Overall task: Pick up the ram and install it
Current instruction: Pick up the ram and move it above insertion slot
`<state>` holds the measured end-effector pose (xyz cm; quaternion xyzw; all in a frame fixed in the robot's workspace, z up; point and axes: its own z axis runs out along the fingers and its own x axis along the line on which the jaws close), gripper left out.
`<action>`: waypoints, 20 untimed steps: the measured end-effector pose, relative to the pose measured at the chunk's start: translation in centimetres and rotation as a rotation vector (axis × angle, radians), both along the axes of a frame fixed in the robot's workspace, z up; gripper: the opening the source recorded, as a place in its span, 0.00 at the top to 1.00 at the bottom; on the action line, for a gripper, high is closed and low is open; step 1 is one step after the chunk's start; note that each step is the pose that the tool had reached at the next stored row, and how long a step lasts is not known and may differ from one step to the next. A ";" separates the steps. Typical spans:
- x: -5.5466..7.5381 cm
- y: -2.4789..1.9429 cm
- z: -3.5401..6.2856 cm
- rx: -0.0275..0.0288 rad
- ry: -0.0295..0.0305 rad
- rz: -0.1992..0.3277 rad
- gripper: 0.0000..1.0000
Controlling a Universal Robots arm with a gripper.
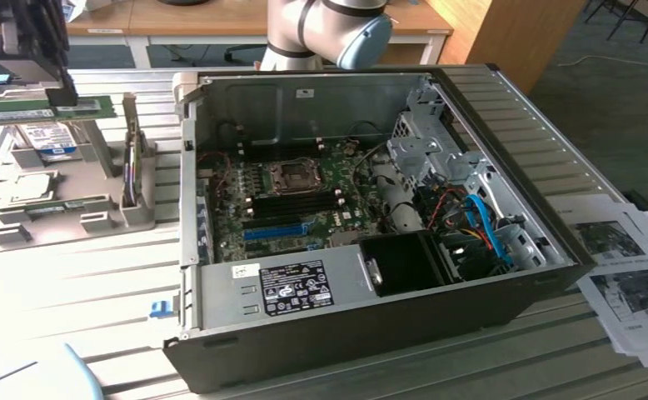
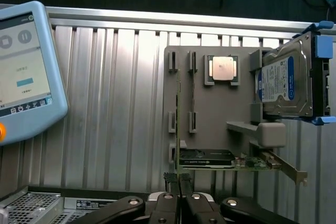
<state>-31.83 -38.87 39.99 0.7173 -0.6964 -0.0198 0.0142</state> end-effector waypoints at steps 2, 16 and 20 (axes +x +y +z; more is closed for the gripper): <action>0.3 0.00 0.00 0.0000 0.0000 0.000 0.89; 1.8 0.00 0.00 0.0000 0.0000 0.000 0.89; 2.4 0.00 0.00 0.0000 0.0000 0.000 0.89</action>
